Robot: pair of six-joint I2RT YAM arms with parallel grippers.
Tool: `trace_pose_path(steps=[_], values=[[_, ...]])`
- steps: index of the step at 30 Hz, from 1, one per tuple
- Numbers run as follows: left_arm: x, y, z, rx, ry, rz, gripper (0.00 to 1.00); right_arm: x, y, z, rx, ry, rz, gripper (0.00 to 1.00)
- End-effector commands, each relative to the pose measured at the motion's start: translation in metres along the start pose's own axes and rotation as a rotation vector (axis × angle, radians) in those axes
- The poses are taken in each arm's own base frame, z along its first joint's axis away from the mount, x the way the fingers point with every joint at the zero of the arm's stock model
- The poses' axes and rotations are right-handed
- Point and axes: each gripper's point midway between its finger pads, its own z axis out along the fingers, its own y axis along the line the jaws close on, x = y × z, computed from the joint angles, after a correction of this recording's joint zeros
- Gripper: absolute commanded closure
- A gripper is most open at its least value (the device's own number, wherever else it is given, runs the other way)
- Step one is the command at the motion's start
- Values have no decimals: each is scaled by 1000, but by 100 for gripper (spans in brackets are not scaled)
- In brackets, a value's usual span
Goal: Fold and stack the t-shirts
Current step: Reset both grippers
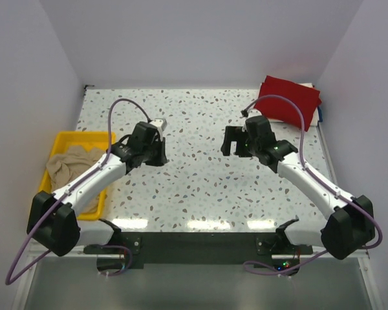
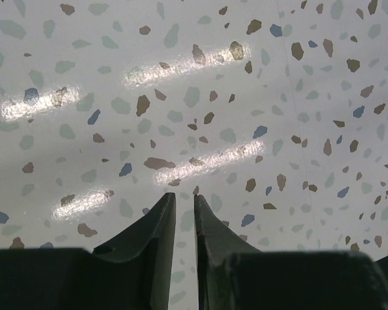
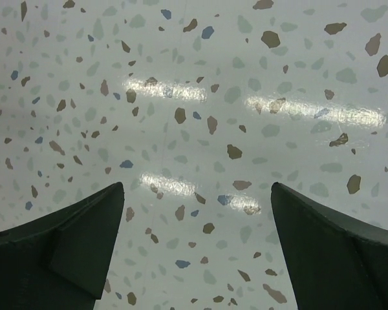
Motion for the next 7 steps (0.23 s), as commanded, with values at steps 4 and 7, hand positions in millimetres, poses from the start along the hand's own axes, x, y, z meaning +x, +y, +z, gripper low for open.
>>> trace_pose_path(steps=[4, 7], values=[[-25, -4, -14, 17, -121, -21, 76, -4, 7, -7, -47, -29, -13, 1], [-26, -5, -15, 19, -127, -23, 76, -10, 9, -8, -51, -49, -6, 1]])
